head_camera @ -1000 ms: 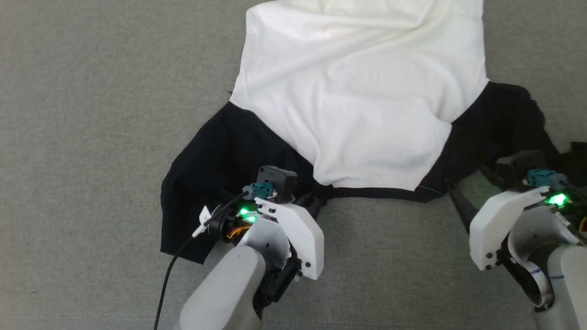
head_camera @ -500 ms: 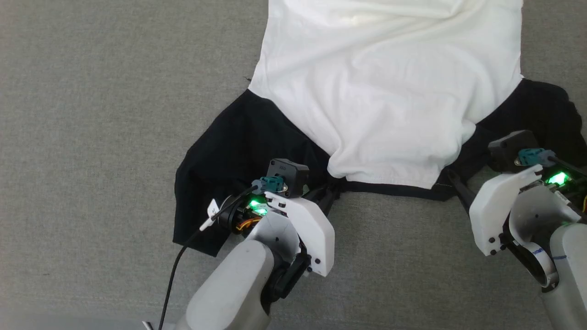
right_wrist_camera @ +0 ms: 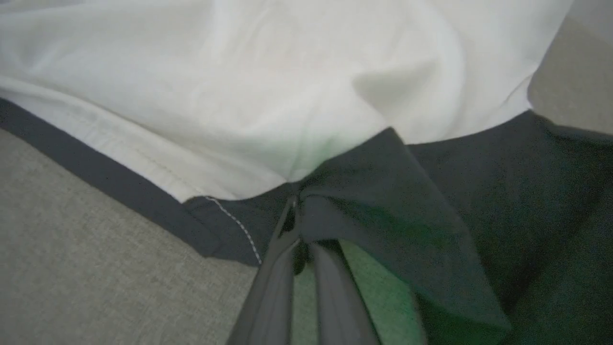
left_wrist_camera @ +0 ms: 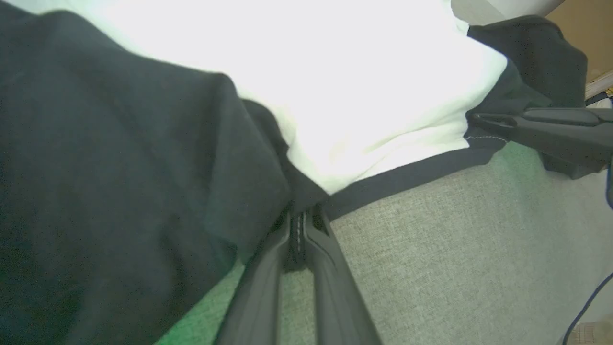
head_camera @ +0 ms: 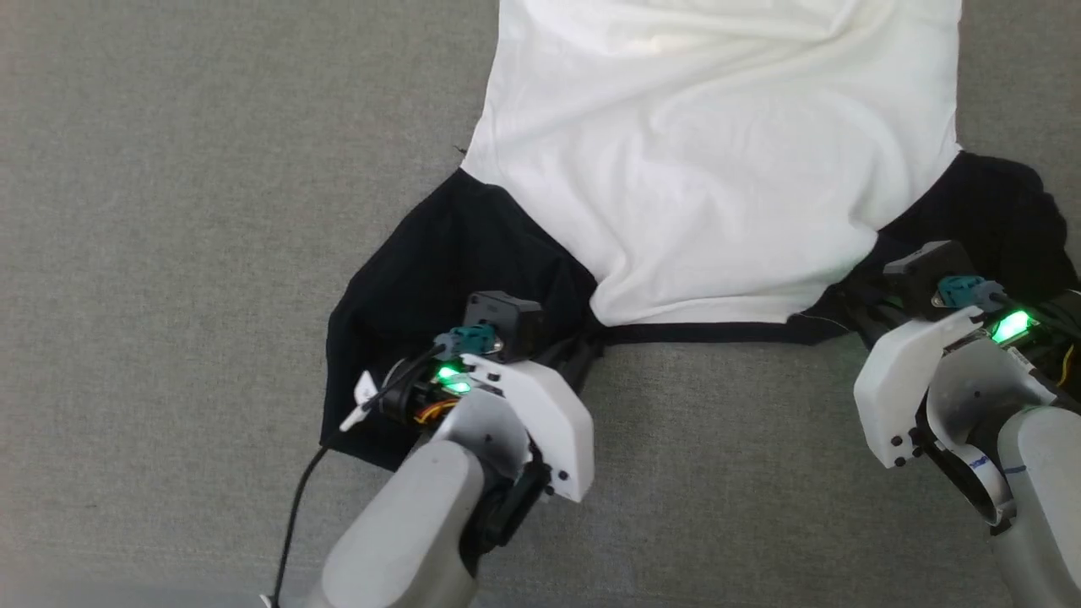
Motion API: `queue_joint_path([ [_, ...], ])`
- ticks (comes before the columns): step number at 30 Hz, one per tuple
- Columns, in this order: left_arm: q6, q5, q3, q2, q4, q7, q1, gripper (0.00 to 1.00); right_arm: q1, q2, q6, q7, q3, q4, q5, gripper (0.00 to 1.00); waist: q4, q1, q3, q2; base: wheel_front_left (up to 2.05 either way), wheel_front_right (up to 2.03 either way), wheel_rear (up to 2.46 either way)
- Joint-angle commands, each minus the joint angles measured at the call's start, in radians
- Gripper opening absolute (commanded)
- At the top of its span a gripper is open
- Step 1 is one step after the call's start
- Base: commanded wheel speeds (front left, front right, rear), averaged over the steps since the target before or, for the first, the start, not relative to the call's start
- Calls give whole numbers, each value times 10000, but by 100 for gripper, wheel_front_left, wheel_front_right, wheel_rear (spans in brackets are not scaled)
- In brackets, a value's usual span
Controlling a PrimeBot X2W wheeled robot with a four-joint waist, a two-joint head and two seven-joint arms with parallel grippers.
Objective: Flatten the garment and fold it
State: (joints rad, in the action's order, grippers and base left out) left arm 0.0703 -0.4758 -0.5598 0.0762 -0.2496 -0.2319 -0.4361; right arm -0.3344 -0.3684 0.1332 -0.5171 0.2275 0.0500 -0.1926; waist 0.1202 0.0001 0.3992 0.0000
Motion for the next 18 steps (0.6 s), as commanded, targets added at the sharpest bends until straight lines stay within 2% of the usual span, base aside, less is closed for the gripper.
queue_joint_path([
  [1, -31, -20, 138, 246, -6, 165, 153, 0, 120, -46, -25, 181, -128, 49, 67, 0, -36, -1, -308, 0, 0, 0, 0],
  [10, -40, -115, 635, 617, 962, 1281, 451, 0, 490, 853, -25, 1481, -1122, -882, 36, 0, -117, -1, -1211, 0, 0, 0, 0],
  [14, -70, -168, 863, 786, 1380, 1529, 339, 0, 169, 1416, -25, 1913, -1147, -1257, -96, 0, -253, -1, -1724, 0, 0, 0, 0],
  [18, -101, -194, 997, 956, 1695, 1468, 84, 0, -386, 1708, -25, 2165, -1097, -1472, -153, 0, -396, -1, -2232, 0, 0, 0, 0],
])
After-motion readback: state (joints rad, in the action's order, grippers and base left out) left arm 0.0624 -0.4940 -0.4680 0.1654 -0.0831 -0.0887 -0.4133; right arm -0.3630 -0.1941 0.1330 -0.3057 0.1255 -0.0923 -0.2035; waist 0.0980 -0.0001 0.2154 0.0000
